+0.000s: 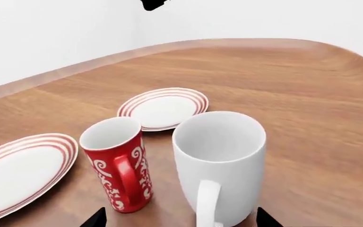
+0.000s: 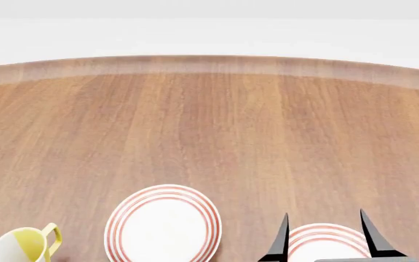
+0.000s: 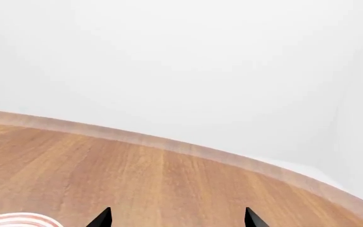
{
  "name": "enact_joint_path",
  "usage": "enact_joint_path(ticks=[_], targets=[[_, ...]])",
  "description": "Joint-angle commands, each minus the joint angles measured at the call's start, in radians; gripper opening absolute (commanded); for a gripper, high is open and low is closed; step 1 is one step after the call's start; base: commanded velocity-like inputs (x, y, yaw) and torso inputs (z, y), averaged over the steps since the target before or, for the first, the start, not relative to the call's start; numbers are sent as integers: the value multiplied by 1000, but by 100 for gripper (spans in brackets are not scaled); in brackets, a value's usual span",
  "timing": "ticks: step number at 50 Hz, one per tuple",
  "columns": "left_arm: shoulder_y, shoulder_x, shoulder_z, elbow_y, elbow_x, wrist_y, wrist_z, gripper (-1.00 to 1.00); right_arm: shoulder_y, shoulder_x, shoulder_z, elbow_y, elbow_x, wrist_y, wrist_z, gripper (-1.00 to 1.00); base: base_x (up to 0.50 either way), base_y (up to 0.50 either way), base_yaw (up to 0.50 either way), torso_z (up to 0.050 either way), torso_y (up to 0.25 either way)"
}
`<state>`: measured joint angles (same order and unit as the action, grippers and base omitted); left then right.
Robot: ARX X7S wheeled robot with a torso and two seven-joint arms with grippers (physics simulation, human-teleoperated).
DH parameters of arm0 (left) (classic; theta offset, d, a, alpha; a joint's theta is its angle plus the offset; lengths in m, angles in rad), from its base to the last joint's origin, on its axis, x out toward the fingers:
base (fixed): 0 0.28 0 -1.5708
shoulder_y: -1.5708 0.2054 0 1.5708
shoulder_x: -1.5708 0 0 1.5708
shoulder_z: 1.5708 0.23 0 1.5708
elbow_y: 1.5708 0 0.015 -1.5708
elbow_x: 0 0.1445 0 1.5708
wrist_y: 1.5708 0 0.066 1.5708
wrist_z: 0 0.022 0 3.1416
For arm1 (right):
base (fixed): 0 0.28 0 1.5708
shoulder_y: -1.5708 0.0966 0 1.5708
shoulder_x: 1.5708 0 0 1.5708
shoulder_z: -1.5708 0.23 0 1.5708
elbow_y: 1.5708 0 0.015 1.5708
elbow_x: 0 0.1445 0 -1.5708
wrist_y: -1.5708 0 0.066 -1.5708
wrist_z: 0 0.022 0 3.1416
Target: Put the white mug on the left plate.
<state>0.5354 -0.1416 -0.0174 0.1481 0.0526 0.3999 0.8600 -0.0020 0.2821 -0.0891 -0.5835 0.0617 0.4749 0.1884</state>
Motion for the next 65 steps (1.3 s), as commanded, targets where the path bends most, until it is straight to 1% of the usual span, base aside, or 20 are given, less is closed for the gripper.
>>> enact_joint_path(ticks=[1,14,20,27,32,36,42,52,57,60,65], targets=[[-23,-6,32,-44,-4,-15,-5,100,0,3,-2,4,5,-3,4,100,0,0,0,0,0],[-47,-12,65,-111,16,-13,-19,100,1,8,-4,3,9,1,9,100,0,0,0,0,0],[-78,-15,78,-171,25,-2,-29,100,5,8,-9,6,8,-2,12,100,0,0,0,0,0],[-87,-18,86,-180,32,-8,-41,100,7,9,-13,10,16,2,10,100,0,0,0,0,0],[-128,-17,90,-219,54,-20,-62,100,4,11,-8,6,21,2,12,100,0,0,0,0,0],[-126,-19,97,-191,54,-38,-61,100,5,12,-9,7,21,1,14,100,0,0,0,0,0],[-143,-18,108,-198,60,-42,-69,100,8,13,-11,12,24,-4,16,100,0,0,0,0,0],[-150,-20,135,-228,63,-31,-74,100,5,18,-4,1,30,2,21,100,0,0,0,0,0],[-180,-16,142,-294,67,-9,-90,100,6,17,-5,4,33,-2,23,100,0,0,0,0,0],[-178,-15,147,-288,62,-20,-89,100,8,18,-6,-4,35,5,24,100,0,0,0,0,0],[-193,-16,157,-332,64,6,-100,100,6,19,0,-4,41,3,26,100,0,0,0,0,0]])
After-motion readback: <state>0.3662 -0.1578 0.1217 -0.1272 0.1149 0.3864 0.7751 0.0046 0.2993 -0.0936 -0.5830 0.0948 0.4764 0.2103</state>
